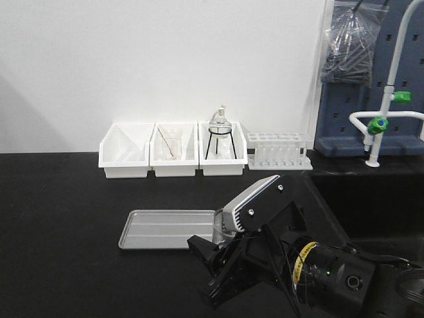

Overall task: Move beaker to silver tray on left bench
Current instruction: 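Approach the silver tray with the beaker in the right gripper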

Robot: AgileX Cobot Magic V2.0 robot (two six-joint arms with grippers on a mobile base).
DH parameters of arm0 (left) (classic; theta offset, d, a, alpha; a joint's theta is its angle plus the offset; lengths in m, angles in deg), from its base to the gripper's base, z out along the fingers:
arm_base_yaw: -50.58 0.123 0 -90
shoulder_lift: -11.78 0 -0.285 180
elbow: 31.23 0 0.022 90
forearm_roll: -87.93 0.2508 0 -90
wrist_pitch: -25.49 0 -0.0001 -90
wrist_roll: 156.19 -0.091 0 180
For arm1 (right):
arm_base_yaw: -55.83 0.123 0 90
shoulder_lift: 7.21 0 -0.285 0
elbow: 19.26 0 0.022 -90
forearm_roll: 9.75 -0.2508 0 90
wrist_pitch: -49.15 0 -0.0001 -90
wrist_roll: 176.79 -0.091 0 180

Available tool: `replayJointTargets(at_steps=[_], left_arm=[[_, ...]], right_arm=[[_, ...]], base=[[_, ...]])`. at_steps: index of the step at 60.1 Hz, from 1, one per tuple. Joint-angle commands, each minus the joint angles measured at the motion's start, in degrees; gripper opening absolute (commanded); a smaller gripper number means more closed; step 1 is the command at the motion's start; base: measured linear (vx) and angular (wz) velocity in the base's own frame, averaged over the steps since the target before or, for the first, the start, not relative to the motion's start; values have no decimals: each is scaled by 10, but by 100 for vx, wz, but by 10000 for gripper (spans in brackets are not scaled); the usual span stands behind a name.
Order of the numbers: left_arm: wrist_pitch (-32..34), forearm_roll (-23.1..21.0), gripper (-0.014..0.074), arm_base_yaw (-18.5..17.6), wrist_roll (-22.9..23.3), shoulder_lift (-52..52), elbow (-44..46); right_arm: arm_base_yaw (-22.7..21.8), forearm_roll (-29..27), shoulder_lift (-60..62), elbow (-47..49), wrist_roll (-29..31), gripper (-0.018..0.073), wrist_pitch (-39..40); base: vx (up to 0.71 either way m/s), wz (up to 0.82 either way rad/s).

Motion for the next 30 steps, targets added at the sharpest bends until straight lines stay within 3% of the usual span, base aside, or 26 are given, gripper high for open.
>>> replayJointTargets(at_steps=[1, 30], left_arm=[[47, -2, 1, -3, 1, -4, -11], [47, -2, 1, -3, 1, -4, -11]], right_arm=[[0, -1, 20, 17, 0, -11, 40], [0, -1, 20, 17, 0, -11, 40]], base=[[31, 7], [27, 5]])
